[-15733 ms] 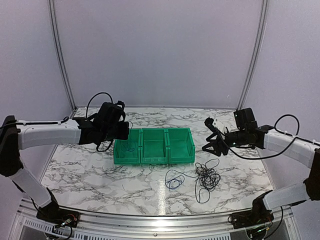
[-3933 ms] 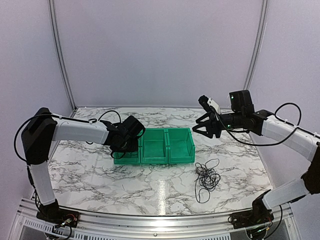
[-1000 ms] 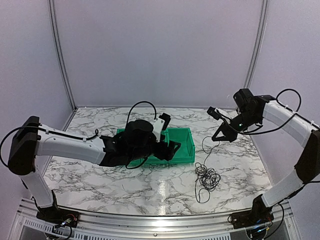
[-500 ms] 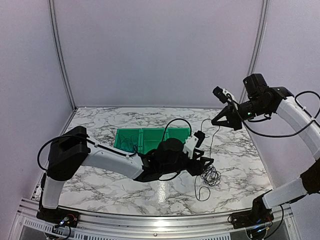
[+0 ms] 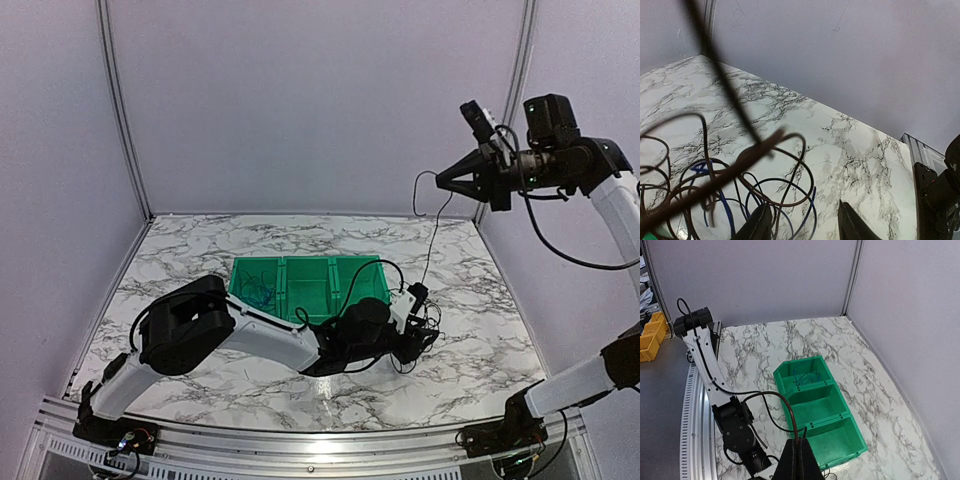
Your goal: Untangle the cables
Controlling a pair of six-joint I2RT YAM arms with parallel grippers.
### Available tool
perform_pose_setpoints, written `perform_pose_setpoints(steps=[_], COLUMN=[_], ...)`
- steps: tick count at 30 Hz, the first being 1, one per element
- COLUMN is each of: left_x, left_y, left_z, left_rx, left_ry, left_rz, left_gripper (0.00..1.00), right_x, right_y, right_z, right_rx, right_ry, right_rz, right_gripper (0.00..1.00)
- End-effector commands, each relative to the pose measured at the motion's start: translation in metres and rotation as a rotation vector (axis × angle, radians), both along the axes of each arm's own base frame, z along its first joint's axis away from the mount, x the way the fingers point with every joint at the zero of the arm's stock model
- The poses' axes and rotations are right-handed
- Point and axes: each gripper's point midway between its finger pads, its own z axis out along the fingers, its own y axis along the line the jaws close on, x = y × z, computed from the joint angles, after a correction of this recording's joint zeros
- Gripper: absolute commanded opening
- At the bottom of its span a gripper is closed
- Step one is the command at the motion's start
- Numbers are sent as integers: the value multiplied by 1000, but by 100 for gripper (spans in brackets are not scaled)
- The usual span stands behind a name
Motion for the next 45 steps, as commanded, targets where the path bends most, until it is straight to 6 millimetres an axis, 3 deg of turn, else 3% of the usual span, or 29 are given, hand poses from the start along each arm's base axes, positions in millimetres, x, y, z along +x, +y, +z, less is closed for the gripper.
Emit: perform_pose_setpoints(steps=[1,7,15,17,19,25,31,37,41,45], left_x=[-1,-9,-27,-36,-44,-75,-82,-67,-51,-29], left_y=[-13,-12,15,20,24,35,75,123,142,155], left_z=[-2,-19,-51,-51,-43,1,52,92,121,149], left_rx=[-37,-13,62,74,83,65,30,78,154,185], left_ry=[-12,21,99,94,63,-24,-61,-83,-115,-112], left_rz=[-14,-51,-81,-92,-95,-123,-47,101,202,296], left_gripper=[46,39,31,32,35,48,54,58,66,76], right_x=[-27,-46,-50,-47,-42,-28,-13,2,3,-2], right_y=[1,-7,-28,-33,-35,-28,-24,-19,-14,-7], right_z=[57,99,162,174,172,130,77,7,-38,-67], right_rx=[86,103,125,133,130,110,75,16,-29,-46], right_ry=[-116,-283,-521,-560,-554,-432,-321,-199,-132,-84], right_rz=[66,54,-86,-128,-150,-128,-120,-109,-86,-53], right_gripper=[0,0,0,0,0,0,0,0,0,0])
